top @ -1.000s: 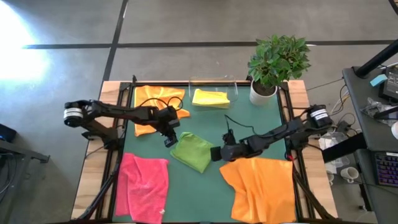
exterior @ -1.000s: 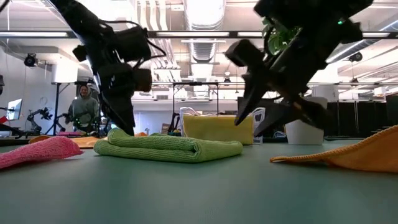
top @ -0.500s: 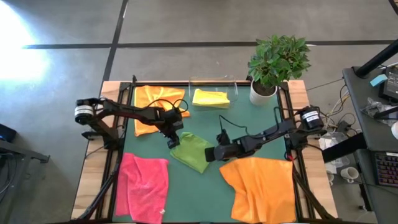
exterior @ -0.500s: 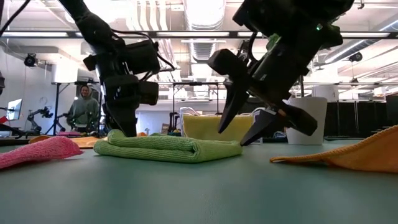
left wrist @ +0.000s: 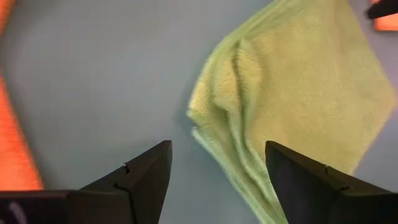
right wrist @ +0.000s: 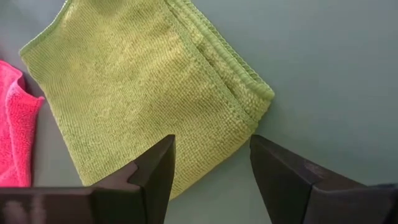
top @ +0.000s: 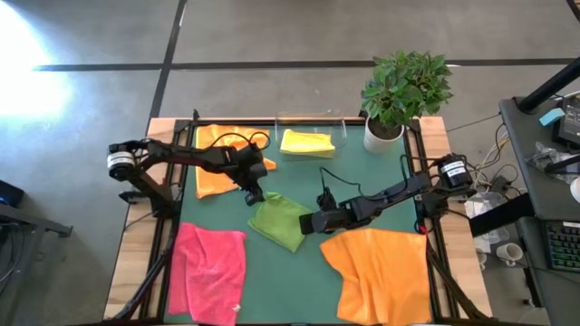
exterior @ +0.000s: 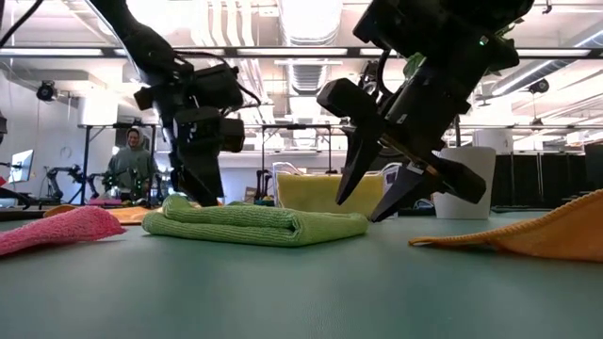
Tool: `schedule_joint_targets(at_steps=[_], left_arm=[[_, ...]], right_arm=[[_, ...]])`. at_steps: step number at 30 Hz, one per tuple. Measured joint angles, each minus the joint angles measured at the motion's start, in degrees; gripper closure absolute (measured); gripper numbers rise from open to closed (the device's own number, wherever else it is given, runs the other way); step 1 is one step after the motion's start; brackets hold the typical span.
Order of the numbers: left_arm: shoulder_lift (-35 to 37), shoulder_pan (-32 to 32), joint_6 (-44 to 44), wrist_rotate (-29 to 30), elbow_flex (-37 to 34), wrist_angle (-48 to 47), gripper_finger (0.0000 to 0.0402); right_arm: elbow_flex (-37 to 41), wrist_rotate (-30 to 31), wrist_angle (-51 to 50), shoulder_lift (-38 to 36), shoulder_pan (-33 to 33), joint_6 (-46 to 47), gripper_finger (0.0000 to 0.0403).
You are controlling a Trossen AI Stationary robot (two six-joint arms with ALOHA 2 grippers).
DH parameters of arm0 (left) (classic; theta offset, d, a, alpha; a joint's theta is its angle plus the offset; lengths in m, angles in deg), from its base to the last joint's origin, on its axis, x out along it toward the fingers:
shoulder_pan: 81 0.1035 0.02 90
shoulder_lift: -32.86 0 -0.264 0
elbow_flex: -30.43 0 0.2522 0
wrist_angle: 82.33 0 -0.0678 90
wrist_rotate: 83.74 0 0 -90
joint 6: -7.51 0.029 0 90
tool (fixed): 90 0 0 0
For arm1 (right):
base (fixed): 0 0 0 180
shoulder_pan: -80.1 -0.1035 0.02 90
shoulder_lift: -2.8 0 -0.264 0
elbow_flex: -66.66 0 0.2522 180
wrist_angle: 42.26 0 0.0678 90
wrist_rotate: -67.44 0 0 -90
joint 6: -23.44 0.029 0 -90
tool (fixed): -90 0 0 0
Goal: Fold microfiber towels
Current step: Put the folded green towel into the transparent bin
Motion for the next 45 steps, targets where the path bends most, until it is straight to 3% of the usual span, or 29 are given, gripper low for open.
schedule_joint_targets(at_steps=[14,26,30,38,45], left_arm=[[-5.18,-0.04,-1.86,-2.69,0.0,4.0,0.0159],[-5.14,-0.89,-1.64,-4.6,-0.07,5.85,0.0163],[-5.21,-1.69,-1.6,-5.21,-0.11,6.85,0.0189],[-5.21,-1.76,-1.49,-5.13,-0.11,9.46,0.0279],[-5.21,-1.76,-1.14,-5.04,-0.12,9.69,0.0339]], right_arm=[[0.04,-1.16,-0.02,-1.41,0.0,-4.2,0.0206],[0.11,-0.22,-1.31,1.3,0.26,3.91,0.0207],[0.11,0.67,-1.22,1.74,0.27,5.93,0.0207],[0.09,0.89,3.48,3.23,1.73,5.27,0.0208],[0.04,1.08,4.6,5.14,1.88,5.42,0.0244]])
